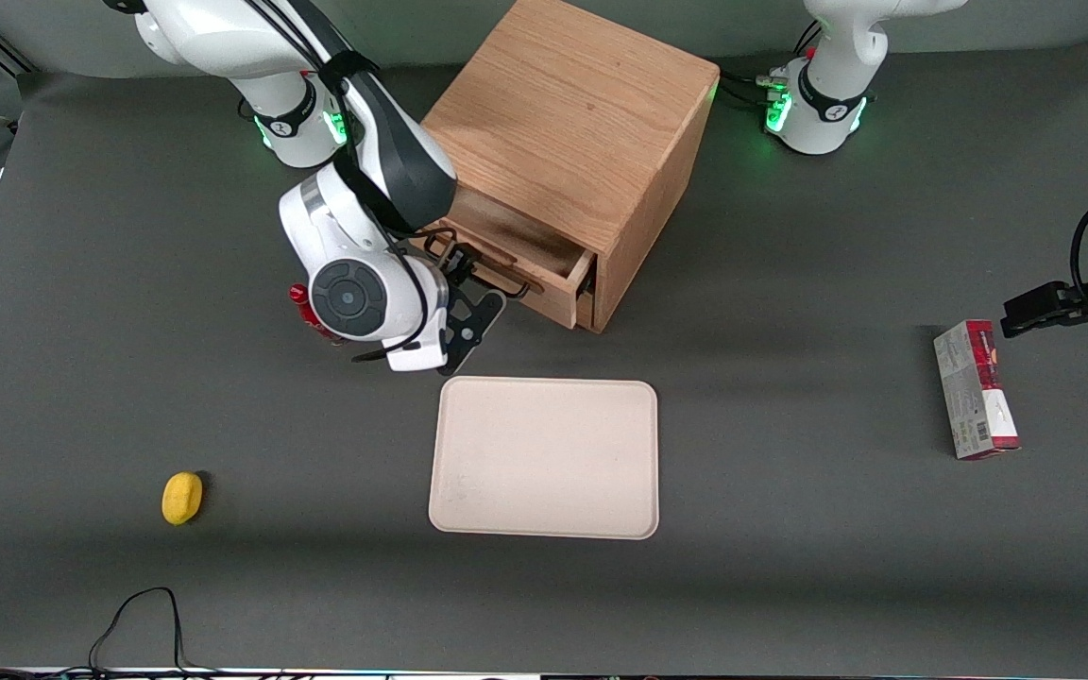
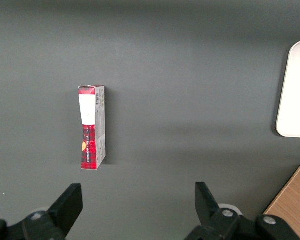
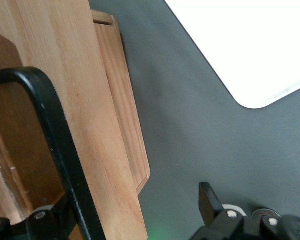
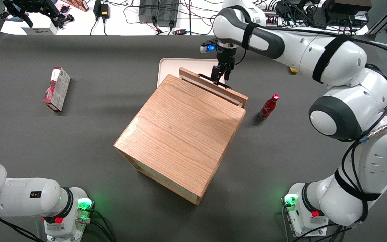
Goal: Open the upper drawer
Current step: 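Pull the upper drawer outward by its handle with the right gripper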
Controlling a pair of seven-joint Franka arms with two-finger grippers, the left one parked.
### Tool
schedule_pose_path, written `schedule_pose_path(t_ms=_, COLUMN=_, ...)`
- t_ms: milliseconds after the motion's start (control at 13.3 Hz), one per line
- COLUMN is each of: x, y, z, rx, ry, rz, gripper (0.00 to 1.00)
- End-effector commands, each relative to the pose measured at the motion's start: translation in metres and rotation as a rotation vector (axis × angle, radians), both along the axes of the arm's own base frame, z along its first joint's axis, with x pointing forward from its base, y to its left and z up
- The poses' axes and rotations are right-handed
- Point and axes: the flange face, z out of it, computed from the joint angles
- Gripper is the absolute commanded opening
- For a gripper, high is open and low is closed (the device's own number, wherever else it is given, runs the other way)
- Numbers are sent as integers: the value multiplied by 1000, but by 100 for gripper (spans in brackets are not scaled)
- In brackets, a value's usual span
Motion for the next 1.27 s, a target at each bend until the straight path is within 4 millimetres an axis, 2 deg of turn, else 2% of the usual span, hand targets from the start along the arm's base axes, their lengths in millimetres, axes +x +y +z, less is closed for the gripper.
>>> schedule_pose_path(t_ms=0, x=6, y=-3, z=2, rx=34, ry=-10, rz=0, gripper=100)
schedule_pose_path(t_ms=225, x=13, y=-7, z=7, rx=44, ry=-27, rz=-13, gripper=100)
schedule_pose_path(t_ms=525, x=15, y=-7, z=-1, rx=40, ry=-23, rz=-17, gripper=100)
schedule_pose_path(t_ms=900, x=31, y=-7, z=0, rx=53, ry=-59, rz=-32, gripper=100)
schedule_pose_path(t_ms=1200, x=44, y=-27, z=0, rx=49, ry=-65, rz=-63, gripper=100)
